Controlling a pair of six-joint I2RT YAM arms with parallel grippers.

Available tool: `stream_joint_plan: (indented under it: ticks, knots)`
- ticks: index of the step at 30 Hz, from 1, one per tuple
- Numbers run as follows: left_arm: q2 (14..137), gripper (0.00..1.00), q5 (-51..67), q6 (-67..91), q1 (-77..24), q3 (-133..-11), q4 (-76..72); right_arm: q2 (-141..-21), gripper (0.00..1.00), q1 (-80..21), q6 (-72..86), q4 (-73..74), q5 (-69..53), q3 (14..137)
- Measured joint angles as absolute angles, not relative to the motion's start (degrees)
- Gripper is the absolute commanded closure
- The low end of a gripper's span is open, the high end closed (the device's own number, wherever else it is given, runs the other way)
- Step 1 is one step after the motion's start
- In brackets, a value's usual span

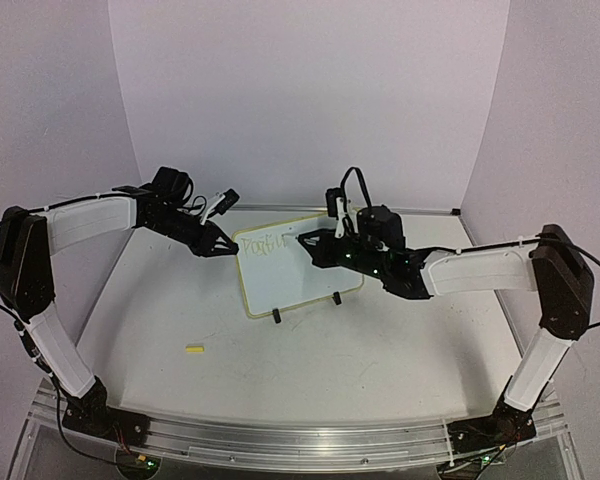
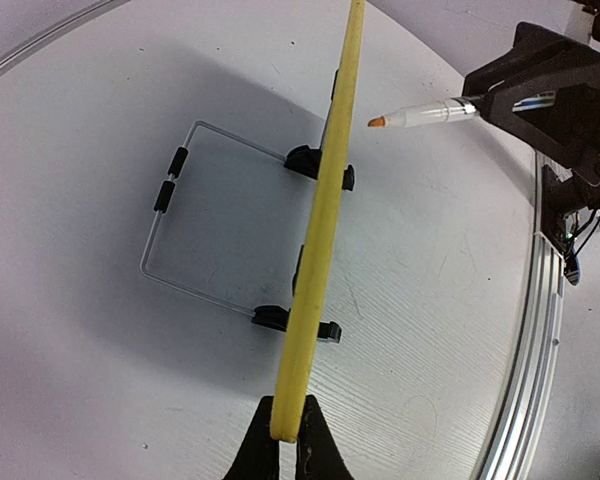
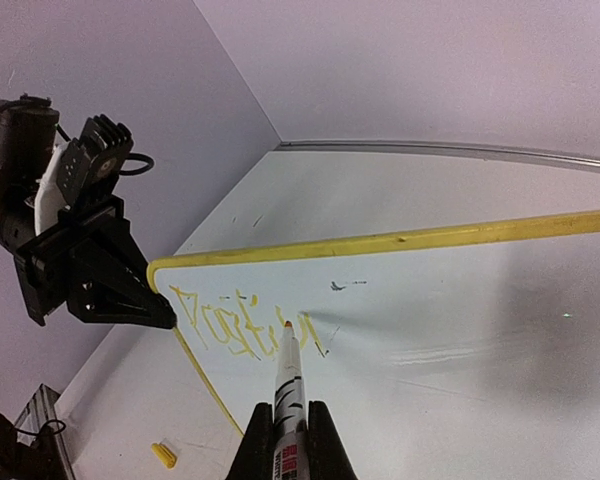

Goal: Write a sentence on the whiteboard

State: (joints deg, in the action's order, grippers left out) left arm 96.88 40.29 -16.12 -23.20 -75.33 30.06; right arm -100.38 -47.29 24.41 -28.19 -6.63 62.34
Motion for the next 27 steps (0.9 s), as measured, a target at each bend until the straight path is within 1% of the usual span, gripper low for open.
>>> stream_joint_plan:
  ticks: [11,27]
  knots:
    - [96.9,1.00,40.3,-16.1,-23.2,-75.3,30.1,-100.9,1.00,-47.3,24.0,-28.2,-5.6,66.0]
    - [96.9,1.00,40.3,-16.1,-23.2,-75.3,30.0,-102.1,1.00,-47.3,24.6,-28.0,-4.3,65.8]
